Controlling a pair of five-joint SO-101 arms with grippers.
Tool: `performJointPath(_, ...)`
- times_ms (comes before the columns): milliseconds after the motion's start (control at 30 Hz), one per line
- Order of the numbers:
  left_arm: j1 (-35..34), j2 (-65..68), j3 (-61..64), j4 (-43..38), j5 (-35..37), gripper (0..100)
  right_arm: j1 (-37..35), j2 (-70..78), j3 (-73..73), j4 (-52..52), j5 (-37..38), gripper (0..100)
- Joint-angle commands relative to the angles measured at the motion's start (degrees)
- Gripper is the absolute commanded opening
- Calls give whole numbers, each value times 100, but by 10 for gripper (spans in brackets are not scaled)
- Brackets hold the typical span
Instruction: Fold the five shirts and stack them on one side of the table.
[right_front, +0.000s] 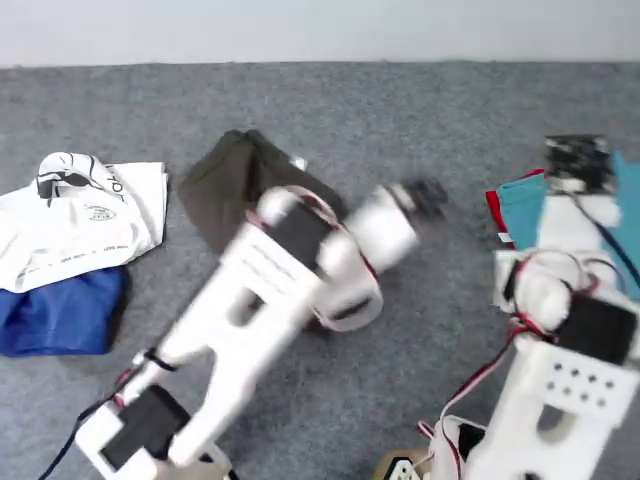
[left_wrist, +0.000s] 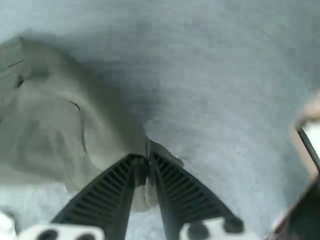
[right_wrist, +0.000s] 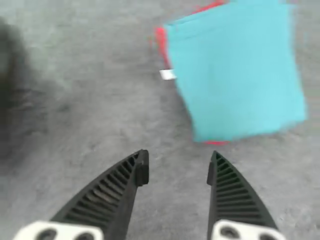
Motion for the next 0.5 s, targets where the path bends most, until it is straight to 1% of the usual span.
performJointPath(0,387,-281,57,105,-422,14,708,-321,387,-338,44,201)
performJointPath(100,185,-281,48,97,-378,15,971,-435,756,-426,53,201)
performJointPath(200,-369,-316,40,105,-202,20,980,-497,897,-426,53,201)
performJointPath(300,-1099,-281,57,114,-158,96,980,-505,897,-426,53,201)
performJointPath(367,-1424,-273,75,114,-149,145,971,-505,897,-426,53,201)
performJointPath(467,-1697,-308,66,114,-149,152,971,-497,897,-426,53,201)
